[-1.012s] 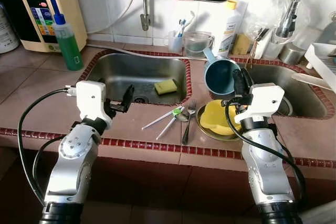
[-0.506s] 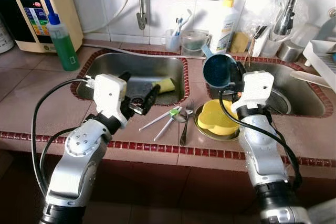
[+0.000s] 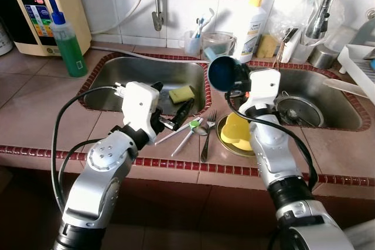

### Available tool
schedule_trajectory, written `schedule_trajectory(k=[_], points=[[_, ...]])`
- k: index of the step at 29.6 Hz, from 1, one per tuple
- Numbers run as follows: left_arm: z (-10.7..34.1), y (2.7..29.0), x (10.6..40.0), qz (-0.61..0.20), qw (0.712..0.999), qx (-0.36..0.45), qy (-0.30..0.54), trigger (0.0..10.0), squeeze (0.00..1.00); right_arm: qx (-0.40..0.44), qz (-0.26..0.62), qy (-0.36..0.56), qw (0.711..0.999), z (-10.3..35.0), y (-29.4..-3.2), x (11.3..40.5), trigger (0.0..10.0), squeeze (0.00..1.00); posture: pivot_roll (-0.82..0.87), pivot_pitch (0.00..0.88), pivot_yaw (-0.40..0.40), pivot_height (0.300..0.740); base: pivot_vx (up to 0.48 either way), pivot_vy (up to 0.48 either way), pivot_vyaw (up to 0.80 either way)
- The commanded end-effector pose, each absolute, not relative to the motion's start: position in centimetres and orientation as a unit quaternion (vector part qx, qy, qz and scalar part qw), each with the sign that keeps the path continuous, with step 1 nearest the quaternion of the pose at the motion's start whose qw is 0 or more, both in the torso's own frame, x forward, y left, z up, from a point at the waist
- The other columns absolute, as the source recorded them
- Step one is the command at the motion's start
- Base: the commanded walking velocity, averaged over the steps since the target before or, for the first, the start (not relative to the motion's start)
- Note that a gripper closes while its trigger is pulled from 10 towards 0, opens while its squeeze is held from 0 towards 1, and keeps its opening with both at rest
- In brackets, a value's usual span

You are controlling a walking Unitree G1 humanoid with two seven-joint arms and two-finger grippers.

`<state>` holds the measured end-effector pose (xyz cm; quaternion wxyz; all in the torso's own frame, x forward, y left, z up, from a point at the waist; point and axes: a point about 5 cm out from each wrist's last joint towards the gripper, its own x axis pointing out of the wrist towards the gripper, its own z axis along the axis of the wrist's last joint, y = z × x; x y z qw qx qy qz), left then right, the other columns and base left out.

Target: Kitchen organization

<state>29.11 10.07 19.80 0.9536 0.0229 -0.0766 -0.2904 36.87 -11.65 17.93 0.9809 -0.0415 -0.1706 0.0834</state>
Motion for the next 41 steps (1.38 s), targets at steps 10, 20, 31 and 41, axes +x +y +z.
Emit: schedule_trajectory(k=[10,20,31,41], points=[[19.3,9.4,30.2,-0.26,0.965,0.032,-0.029,10.0,0.0,-0.057,0.119,-0.228,0.965,20.3,-8.2,37.5,10.0,0.0,-0.02,0.012,-0.057,0.74,0.0,0.0,0.0],[19.8,9.7,30.9,-0.232,0.972,0.009,-0.023,10.0,0.0,-0.042,0.16,-0.259,0.952,20.2,-5.2,36.1,10.0,0.0,-0.02,0.02,-0.06,0.74,0.0,0.0,0.0],[20.6,10.6,31.5,-0.215,0.976,-0.002,-0.032,10.0,0.0,-0.036,0.177,-0.245,0.952,18.5,-4.2,35.2,10.0,0.0,-0.02,0.019,-0.063,0.74,0.0,0.0,0.0],[20.7,10.7,31.7,-0.213,0.977,-0.008,-0.029,10.0,0.0,-0.04,0.184,-0.248,0.95,18.1,-4.0,34.7,10.0,0.0,-0.02,0.014,-0.061,0.74,0.0,0.0,0.0]])
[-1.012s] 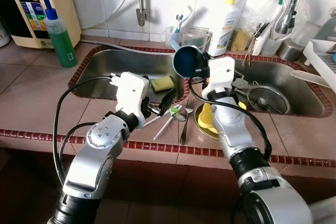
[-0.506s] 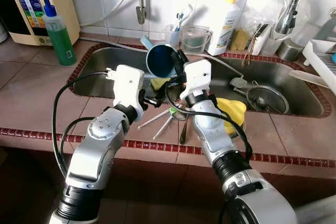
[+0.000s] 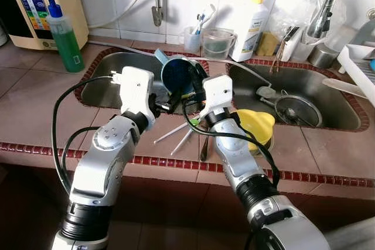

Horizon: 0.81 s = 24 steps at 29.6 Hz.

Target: Kitchen organization

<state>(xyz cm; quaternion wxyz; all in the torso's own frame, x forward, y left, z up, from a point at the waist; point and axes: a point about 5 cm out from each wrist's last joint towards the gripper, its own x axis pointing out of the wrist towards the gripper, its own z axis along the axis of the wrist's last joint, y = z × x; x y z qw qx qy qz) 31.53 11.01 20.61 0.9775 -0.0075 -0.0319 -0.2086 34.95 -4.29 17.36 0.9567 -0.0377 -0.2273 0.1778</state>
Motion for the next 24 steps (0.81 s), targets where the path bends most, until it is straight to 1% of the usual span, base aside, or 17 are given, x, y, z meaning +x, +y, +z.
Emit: schedule_trajectory(k=[1,8,13,14,15,16,17,18,19,20,22,23,24], points=[[20.7,10.7,31.7,-0.212,0.977,-0.008,-0.029,10.0,0.0,-0.04,0.185,-0.249,0.95,18.1,-4.0,34.7,10.0,0.0,-0.02,0.014,-0.061,0.74,0.0,0.0,0.0],[20.5,10.4,32.2,-0.203,0.979,0.004,-0.022,10.0,0.0,-0.044,0.198,-0.274,0.94,18.9,-2.7,33.8,10.0,0.0,-0.03,0.019,-0.06,0.74,0.0,0.0,0.0],[20.3,10.5,32.4,-0.194,0.981,0.004,-0.015,10.0,0.0,-0.047,0.201,-0.28,0.937,19.0,-2.4,33.5,10.0,0.0,-0.03,0.024,-0.058,0.74,0.0,0.0,0.0],[20.3,10.6,32.5,-0.192,0.981,0.002,-0.015,9.8,0.0,-0.048,0.202,-0.281,0.937,19.0,-2.3,33.4,10.0,0.0,-0.03,0.024,-0.058,0.74,0.0,0.0,0.0],[20.3,10.8,32.7,-0.186,0.983,0.002,-0.013,7.9,0.0,-0.049,0.202,-0.279,0.938,18.9,-2.3,33.4,10.0,0.0,-0.03,0.024,-0.058,0.74,0.0,0.0,0.0],[20.3,10.8,32.7,-0.183,0.983,0.002,-0.012,7.9,0.0,-0.049,0.201,-0.278,0.938,18.8,-2.3,33.4,10.0,0.0,-0.03,0.026,-0.057,0.74,0.0,0.0,0.0],[20.4,10.9,32.8,-0.182,0.983,0.001,-0.012,5.5,0.0,-0.049,0.2,-0.275,0.939,18.7,-2.4,33.3,10.0,0.0,-0.03,0.026,-0.057,0.74,0.0,0.0,0.0],[20.4,11.0,32.8,-0.181,0.983,0.0,-0.012,5.5,0.0,-0.049,0.2,-0.274,0.939,18.6,-2.4,33.3,10.0,0.0,-0.03,0.026,-0.057,0.74,0.0,0.0,0.0],[20.5,11.0,32.9,-0.18,0.984,0.0,-0.013,6.5,0.0,-0.05,0.199,-0.272,0.94,18.4,-2.5,33.3,10.0,0.0,-0.03,0.026,-0.057,0.74,0.0,0.0,0.0],[20.5,11.2,33.0,-0.177,0.984,-0.001,-0.014,4.7,0.0,-0.051,0.198,-0.269,0.941,18.2,-2.7,33.2,10.0,0.0,-0.03,0.026,-0.057,0.74,0.0,0.0,0.0],[20.6,11.3,33.0,-0.173,0.985,0.0,-0.014,4.8,0.0,-0.052,0.197,-0.266,0.942,18.0,-2.8,33.1,10.0,0.0,-0.03,0.03,-0.057,0.74,0.0,0.0,0.0],[20.6,11.5,33.1,-0.17,0.985,-0.004,-0.014,6.0,0.0,-0.052,0.198,-0.264,0.943,17.8,-2.9,33.0,10.0,0.0,-0.03,0.03,-0.055,0.74,0.0,0.0,0.0],[20.6,11.6,33.1,-0.17,0.985,-0.009,-0.015,6.0,0.0,-0.053,0.198,-0.263,0.943,17.7,-2.9,32.9,10.0,0.0,-0.03,0.03,-0.055,0.74,0.0,0.0,0.0]])
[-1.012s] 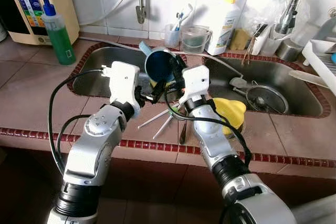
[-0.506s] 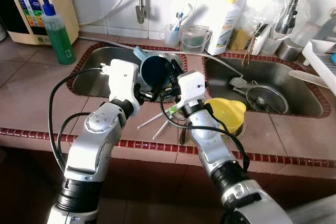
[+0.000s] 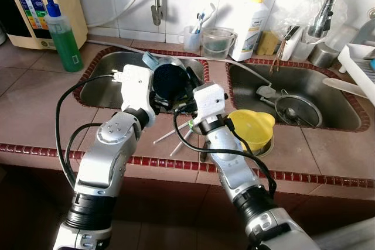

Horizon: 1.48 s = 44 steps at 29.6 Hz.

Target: Kitchen organization

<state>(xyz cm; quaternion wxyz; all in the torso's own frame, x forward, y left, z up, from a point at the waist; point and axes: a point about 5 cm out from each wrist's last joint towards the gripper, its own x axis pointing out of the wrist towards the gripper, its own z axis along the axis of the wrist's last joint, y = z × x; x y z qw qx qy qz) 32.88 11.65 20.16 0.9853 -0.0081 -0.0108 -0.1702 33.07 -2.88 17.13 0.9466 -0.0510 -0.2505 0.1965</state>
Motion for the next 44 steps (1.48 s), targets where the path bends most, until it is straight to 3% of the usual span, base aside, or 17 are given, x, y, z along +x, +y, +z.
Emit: schedule_trajectory(k=[1,2,3,5,6,7,44], points=[[20.7,11.7,33.1,-0.169,0.985,-0.008,-0.014,4.3,0.0,-0.053,0.198,-0.261,0.943,17.6,-3.0,32.9,10.0,0.0,-0.03,0.03,-0.055,0.74,0.0,0.0,0.0],[20.7,11.7,33.2,-0.169,0.986,-0.007,-0.014,4.3,0.0,-0.053,0.198,-0.26,0.944,17.5,-3.0,32.9,10.0,0.0,-0.03,0.03,-0.055,0.74,0.0,0.0,0.0],[20.7,11.9,33.2,-0.165,0.986,-0.004,-0.013,5.2,0.0,-0.055,0.197,-0.258,0.944,17.3,-3.1,32.8,10.0,0.0,-0.03,0.03,-0.055,0.74,0.0,0.0,0.0],[20.7,11.8,33.3,-0.17,0.985,-0.007,-0.015,4.9,0.0,-0.056,0.196,-0.259,0.944,17.3,-3.2,32.7,10.0,0.0,-0.03,0.03,-0.055,0.74,0.0,0.0,0.0],[20.6,11.9,33.3,-0.168,0.986,-0.005,-0.014,3.3,0.0,-0.056,0.196,-0.259,0.944,17.3,-3.2,32.7,10.0,0.0,-0.03,0.03,-0.055,0.74,0.0,0.0,0.0],[20.6,11.9,33.3,-0.167,0.986,-0.006,-0.015,0.0,0.0,-0.056,0.196,-0.26,0.944,17.3,-3.2,32.6,10.0,0.0,-0.03,0.03,-0.055,0.74,0.0,0.0,0.0],[20.3,12.3,33.1,-0.153,0.988,0.028,-0.019,0.0,0.0,-0.042,0.17,-0.256,0.951,17.8,-4.2,31.9,10.0,0.0,-0.03,0.018,-0.061,0.74,0.0,0.0,0.0]])
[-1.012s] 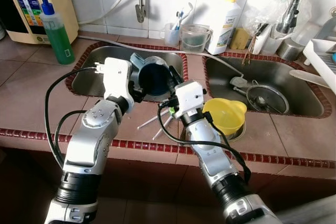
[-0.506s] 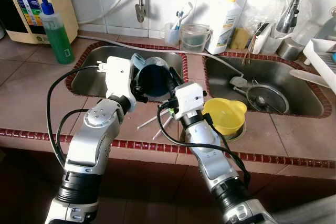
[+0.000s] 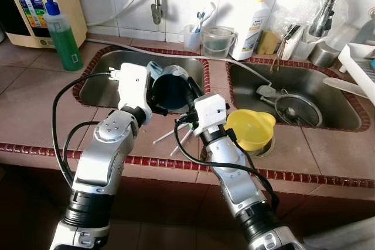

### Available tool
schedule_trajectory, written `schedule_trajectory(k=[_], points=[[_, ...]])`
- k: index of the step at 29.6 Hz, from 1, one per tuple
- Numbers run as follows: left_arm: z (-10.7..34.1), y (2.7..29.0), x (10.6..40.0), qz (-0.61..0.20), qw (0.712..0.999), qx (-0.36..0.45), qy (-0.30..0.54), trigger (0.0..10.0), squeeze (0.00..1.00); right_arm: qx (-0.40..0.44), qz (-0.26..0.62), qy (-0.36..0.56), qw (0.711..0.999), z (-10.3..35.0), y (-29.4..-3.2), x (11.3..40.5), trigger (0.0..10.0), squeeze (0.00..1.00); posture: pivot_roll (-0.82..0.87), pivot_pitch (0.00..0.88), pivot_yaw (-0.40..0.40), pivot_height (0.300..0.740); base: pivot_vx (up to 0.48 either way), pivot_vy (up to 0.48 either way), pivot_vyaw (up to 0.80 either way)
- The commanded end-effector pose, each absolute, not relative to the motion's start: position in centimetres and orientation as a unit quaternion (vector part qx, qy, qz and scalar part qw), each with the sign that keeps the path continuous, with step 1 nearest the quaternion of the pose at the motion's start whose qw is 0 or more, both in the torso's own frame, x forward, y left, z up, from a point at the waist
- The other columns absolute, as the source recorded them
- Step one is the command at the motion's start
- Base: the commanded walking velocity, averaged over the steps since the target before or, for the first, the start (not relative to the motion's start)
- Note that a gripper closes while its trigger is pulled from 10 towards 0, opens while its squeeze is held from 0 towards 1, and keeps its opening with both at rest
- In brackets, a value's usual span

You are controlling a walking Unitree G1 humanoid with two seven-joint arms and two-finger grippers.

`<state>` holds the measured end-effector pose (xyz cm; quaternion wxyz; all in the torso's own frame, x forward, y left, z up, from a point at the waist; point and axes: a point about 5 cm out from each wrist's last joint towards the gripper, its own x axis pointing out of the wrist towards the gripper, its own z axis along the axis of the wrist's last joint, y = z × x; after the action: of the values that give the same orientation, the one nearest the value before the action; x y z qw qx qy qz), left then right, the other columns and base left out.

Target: Kitchen organization

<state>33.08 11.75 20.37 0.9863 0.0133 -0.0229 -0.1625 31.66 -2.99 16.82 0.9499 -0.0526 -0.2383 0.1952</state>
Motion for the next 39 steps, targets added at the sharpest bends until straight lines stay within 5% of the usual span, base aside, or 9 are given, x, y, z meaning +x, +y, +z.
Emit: schedule_trajectory(k=[1,7,8,9,10,11,28,39], points=[[20.3,12.3,33.1,-0.152,0.988,0.028,-0.019,0.0,0.0,-0.041,0.169,-0.255,0.951,17.8,-4.3,31.9,10.0,0.0,-0.03,0.018,-0.061,0.74,0.0,0.0,0.0],[20.2,12.2,33.1,-0.153,0.988,0.028,-0.019,0.0,0.0,-0.045,0.166,-0.257,0.951,17.9,-4.4,31.8,10.0,0.0,-0.03,0.008,-0.064,0.74,0.0,0.0,0.0],[20.2,12.2,33.1,-0.155,0.987,0.028,-0.02,0.0,0.0,-0.045,0.165,-0.256,0.951,18.0,-4.5,31.8,10.0,0.51,-0.03,0.008,-0.064,0.74,0.0,0.0,0.0],[20.2,12.1,33.1,-0.155,0.987,0.028,-0.02,0.0,0.0,-0.045,0.163,-0.256,0.952,18.0,-4.5,31.8,10.0,0.74,-0.03,0.006,-0.066,0.74,0.0,0.0,0.0],[20.2,12.1,33.1,-0.155,0.987,0.028,-0.02,0.0,0.0,-0.045,0.163,-0.256,0.952,18.0,-4.5,31.8,10.0,0.74,-0.03,0.006,-0.066,0.74,0.0,0.0,0.0],[20.1,12.1,33.1,-0.155,0.987,0.028,-0.02,0.0,0.0,-0.038,0.165,-0.253,0.952,18.0,-4.5,31.8,10.0,1.0,-0.03,0.006,-0.066,0.74,0.0,0.0,0.0],[20.1,12.2,33.1,-0.145,0.989,0.023,-0.02,0.0,0.0,-0.031,0.174,-0.247,0.953,18.2,-4.3,31.5,10.0,1.0,-0.03,0.013,-0.07,0.74,0.0,0.0,0.0],[20.7,11.6,33.0,-0.152,0.988,-0.003,-0.033,0.0,0.0,0.026,0.273,-0.181,0.944,16.8,-2.5,30.7,10.0,1.0,-0.04,0.023,-0.069,0.74,0.0,0.0,0.0]])
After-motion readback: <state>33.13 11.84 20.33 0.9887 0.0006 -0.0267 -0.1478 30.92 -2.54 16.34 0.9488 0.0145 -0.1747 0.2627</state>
